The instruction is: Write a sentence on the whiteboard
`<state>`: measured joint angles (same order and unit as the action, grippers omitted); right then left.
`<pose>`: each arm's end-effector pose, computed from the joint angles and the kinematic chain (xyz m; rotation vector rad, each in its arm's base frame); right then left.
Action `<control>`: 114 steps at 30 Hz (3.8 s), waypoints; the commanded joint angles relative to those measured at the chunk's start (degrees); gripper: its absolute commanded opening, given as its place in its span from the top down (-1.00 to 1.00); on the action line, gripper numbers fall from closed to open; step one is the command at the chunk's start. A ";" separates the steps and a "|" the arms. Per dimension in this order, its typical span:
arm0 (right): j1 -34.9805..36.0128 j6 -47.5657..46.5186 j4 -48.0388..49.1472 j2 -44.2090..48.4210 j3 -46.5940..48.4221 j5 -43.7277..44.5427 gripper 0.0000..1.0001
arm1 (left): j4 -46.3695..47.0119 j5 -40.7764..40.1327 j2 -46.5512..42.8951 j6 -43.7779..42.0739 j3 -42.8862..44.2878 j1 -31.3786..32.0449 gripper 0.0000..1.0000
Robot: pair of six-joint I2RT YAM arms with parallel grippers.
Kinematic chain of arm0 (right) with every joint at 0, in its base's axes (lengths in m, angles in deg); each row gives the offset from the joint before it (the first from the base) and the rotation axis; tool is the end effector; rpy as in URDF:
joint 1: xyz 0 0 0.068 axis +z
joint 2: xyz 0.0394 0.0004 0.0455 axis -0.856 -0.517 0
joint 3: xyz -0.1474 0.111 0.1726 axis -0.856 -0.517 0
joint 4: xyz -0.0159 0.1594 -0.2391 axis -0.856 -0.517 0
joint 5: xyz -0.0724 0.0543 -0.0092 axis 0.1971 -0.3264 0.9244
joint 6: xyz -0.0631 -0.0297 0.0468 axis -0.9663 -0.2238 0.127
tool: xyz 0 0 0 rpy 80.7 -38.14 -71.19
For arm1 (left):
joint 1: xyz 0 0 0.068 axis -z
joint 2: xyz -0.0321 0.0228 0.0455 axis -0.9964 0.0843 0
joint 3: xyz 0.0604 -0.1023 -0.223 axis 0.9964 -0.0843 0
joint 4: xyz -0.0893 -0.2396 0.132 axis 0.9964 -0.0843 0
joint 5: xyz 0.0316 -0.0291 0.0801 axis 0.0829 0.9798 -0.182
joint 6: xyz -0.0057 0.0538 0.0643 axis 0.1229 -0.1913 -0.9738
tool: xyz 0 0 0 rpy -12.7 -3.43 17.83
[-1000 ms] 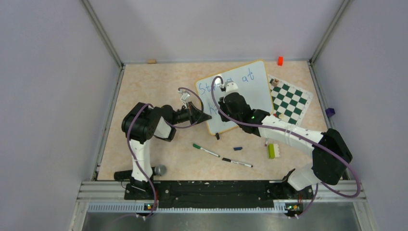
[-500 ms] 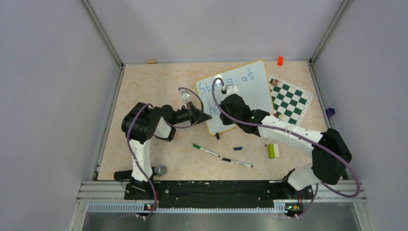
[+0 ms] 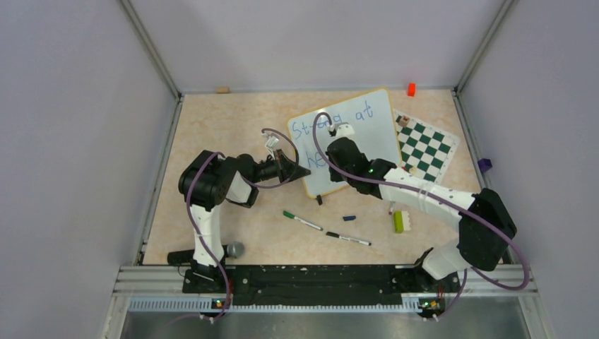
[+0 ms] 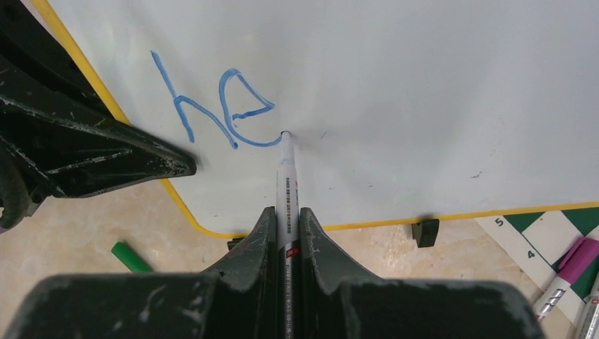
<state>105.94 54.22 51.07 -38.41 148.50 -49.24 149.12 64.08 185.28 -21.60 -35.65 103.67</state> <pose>0.2746 0.2561 0.2073 -0.2610 2.2286 0.2465 0.3130 -0.1693 0.0809 0.5109 1.6497 -1.5722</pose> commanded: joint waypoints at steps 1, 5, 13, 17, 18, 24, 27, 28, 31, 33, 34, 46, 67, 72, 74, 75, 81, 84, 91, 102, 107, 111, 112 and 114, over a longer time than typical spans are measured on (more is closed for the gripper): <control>-0.81 -1.65 1.75 1.41 3.55 3.12 1.00 | 3.60 5.14 -0.76 -4.15 -0.38 2.13 1.00; -0.83 -2.95 4.68 7.67 1.09 1.45 1.00 | 3.60 5.18 -0.86 -4.16 -0.42 2.14 1.00; -1.23 -4.75 5.04 14.64 -2.42 2.69 1.00 | 3.60 5.22 -0.78 -4.18 -0.39 2.10 1.00; -1.51 -7.91 3.57 12.91 -1.63 -1.13 1.00 | 3.60 5.23 -0.79 -4.22 -0.34 2.14 1.00; -1.45 -9.08 3.28 12.24 -1.18 -2.86 1.00 | 3.60 5.23 -0.79 -4.22 -0.39 2.07 1.00; -1.45 -10.03 1.83 8.64 0.55 -2.61 1.00 | 3.60 5.17 -0.77 -4.16 -0.35 2.15 1.00; -1.47 -10.19 0.85 7.14 1.64 -1.61 1.00 | 3.60 5.18 -0.77 -4.17 -0.30 2.15 1.00; -1.42 -10.23 0.62 6.79 1.97 -1.26 1.00 | 3.60 5.22 -0.72 -4.18 -0.37 2.11 1.00; -1.44 -10.26 0.15 5.68 2.70 -0.20 1.00 | 3.60 5.25 -0.78 -4.15 -0.32 2.10 1.00; -1.44 -10.25 0.01 5.02 3.07 0.49 1.00 | 3.60 5.26 -0.72 -4.21 -0.34 2.08 1.00; -1.44 -10.21 0.04 4.71 3.26 0.75 1.00 | 3.60 5.30 -0.82 -4.20 -0.30 2.12 1.00; -1.46 -9.98 0.34 1.61 5.39 4.88 1.00 | 3.60 5.30 -0.79 -4.25 -0.36 2.10 1.00; -1.61 -12.90 -0.26 -2.03 8.01 0.05 1.00 | 3.60 5.37 -0.74 -4.22 -0.24 2.12 1.00; -1.56 -12.85 -2.48 -1.87 7.12 -2.54 1.00 | 3.60 5.33 -0.70 -4.21 -0.32 2.13 1.00; -1.63 -12.86 -3.17 -1.65 6.69 -3.03 1.00 | 3.60 5.35 -0.72 -4.20 -0.32 2.07 1.00; -1.63 -12.83 -3.65 -1.56 6.51 -3.25 1.00 | 3.60 5.38 -0.70 -4.16 -0.31 2.09 1.00; -1.65 -13.16 -5.95 -1.57 6.43 -0.42 1.00 | 3.60 5.34 -0.70 -4.22 -0.26 2.09 1.00; -1.78 -13.28 -6.49 -1.91 7.22 3.34 1.00 | 3.60 5.33 -0.69 -4.15 -0.25 2.15 1.00; -2.66 -13.65 -6.21 -4.11 10.85 3.88 1.00 | 3.60 5.39 -0.61 -4.15 -0.15 2.13 1.00; -3.17 -14.03 -6.08 -5.59 14.38 3.40 1.00 | 3.60 5.49 -0.61 -4.14 -0.13 2.07 1.00; -3.21 -14.09 -6.07 -5.57 14.22 2.06 1.00 | 3.60 5.44 -0.62 -4.16 -0.18 2.11 1.00; -3.23 -13.88 -6.44 -5.15 13.28 1.91 1.00 | 3.60 5.42 -0.64 -4.21 -0.15 2.14 1.00; -3.21 -13.68 -6.73 -4.77 12.95 1.75 1.00 | 3.60 5.43 -0.67 -4.22 -0.16 2.07 1.00; -3.18 -13.39 -7.16 -4.17 12.00 1.51 1.00 | 3.59 5.41 -0.65 -4.22 -0.16 2.14 1.00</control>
<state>103.67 40.72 42.33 -43.09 160.04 -47.34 149.25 64.19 185.28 -21.66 -35.65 103.67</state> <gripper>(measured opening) 0.090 0.081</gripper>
